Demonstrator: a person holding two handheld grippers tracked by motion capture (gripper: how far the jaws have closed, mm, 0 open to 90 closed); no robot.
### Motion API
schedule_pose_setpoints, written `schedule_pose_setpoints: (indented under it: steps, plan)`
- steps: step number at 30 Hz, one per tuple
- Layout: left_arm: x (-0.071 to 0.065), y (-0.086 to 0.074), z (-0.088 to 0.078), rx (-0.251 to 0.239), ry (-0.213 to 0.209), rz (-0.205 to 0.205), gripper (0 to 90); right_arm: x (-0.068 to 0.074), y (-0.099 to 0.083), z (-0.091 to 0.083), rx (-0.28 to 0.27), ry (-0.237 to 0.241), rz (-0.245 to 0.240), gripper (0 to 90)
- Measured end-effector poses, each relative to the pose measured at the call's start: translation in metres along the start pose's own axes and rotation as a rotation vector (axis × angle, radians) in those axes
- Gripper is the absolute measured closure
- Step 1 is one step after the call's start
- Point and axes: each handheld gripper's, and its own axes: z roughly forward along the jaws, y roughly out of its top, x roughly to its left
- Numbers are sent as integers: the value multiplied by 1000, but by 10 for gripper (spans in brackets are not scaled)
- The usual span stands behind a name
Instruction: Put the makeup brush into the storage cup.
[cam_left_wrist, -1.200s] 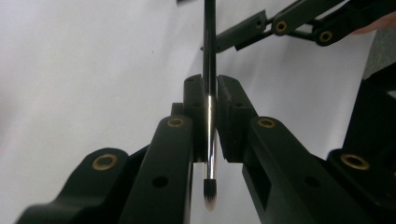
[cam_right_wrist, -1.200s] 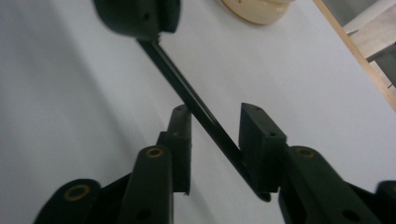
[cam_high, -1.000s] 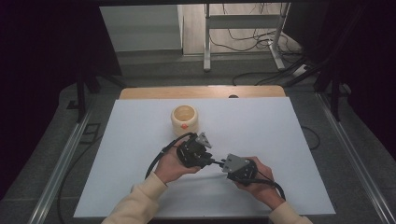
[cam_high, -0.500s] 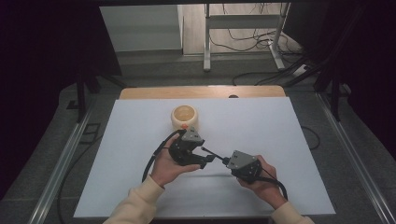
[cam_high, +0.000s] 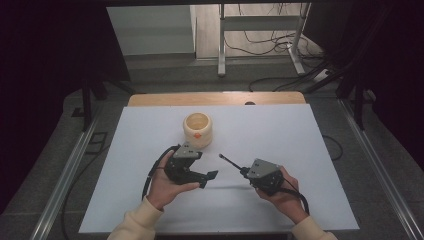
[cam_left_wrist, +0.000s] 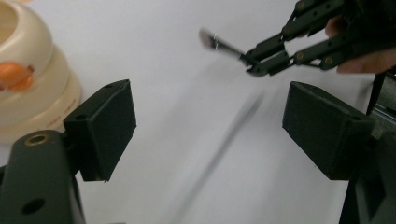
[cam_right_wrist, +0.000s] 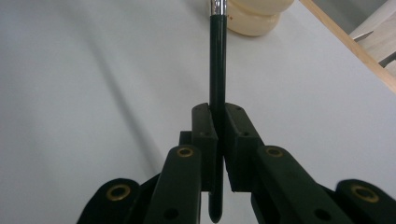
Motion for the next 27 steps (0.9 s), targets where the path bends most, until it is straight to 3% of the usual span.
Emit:
schedule_pose_setpoints:
  steps: [16,27]
  plan:
    - [26,-37,-17,19,102,-67,177,-6,-7,-6,-34,21,78,836]
    - [39,-52,-24,22,137,-113,177,-8,-10,-9,-42,8,99,836]
